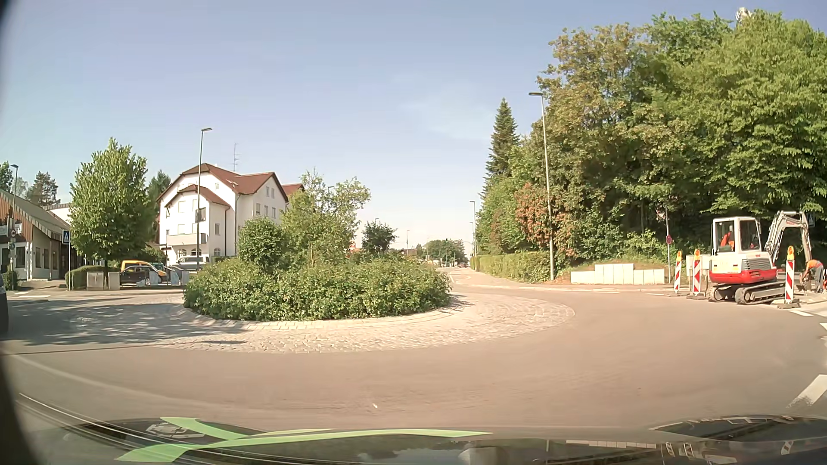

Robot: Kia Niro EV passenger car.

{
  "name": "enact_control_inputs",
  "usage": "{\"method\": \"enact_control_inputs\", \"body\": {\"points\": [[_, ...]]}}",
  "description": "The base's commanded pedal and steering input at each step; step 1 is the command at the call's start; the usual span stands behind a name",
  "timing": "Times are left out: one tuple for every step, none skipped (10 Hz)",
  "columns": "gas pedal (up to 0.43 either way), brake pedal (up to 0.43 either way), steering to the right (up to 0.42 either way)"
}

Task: Follow the waypoints while adhering to traffic rules and regulations

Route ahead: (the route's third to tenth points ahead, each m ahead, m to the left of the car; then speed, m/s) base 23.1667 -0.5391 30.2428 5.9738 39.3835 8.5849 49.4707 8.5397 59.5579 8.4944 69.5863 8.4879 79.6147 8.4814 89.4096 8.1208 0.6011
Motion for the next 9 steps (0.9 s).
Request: {"method": "enact_control_inputs", "body": {"points": [[0.000,0.244,0.006],[0.000,0.238,0.006],[0.000,0.238,0.006],[0.000,0.238,0.006],[0.000,0.238,0.006],[0.000,0.220,0.006],[0.000,0.220,0.006],[0.000,0.220,0.006],[0.000,0.226,0.006]]}}
